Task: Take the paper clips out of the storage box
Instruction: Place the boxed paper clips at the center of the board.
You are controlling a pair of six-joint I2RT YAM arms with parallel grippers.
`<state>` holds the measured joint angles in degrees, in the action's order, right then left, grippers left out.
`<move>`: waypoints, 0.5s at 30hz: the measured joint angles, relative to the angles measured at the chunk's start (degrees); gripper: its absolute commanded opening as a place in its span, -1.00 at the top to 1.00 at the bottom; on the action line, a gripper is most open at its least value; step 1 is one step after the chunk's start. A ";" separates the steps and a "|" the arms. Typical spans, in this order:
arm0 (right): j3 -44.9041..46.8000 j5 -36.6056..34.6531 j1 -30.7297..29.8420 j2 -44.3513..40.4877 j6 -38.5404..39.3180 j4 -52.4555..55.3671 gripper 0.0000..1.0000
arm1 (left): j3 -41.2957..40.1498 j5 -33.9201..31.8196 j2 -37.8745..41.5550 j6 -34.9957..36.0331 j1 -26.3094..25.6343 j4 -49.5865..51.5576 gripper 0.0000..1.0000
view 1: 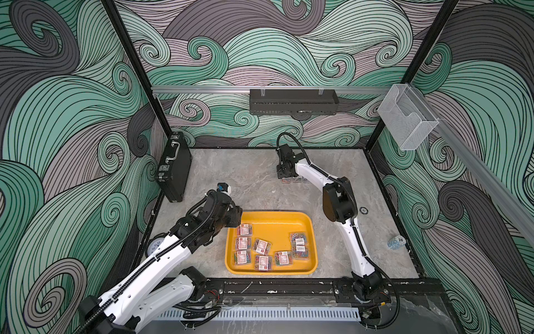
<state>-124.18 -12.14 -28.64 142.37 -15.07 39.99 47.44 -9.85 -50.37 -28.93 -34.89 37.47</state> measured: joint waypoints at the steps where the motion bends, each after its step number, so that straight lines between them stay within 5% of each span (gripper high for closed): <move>1: 0.00 -0.11 -0.02 0.24 0.00 0.07 -0.22 | 0.00 -0.02 0.00 0.00 0.00 0.00 -0.19; 15: 0.00 -2.71 -0.17 1.33 0.07 0.33 -0.23 | 0.00 0.00 -0.04 0.20 0.00 0.02 -0.19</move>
<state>-124.18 -14.85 -28.82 143.70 -15.00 40.32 47.44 -9.85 -50.41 -28.73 -34.89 37.50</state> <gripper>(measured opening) 0.612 0.596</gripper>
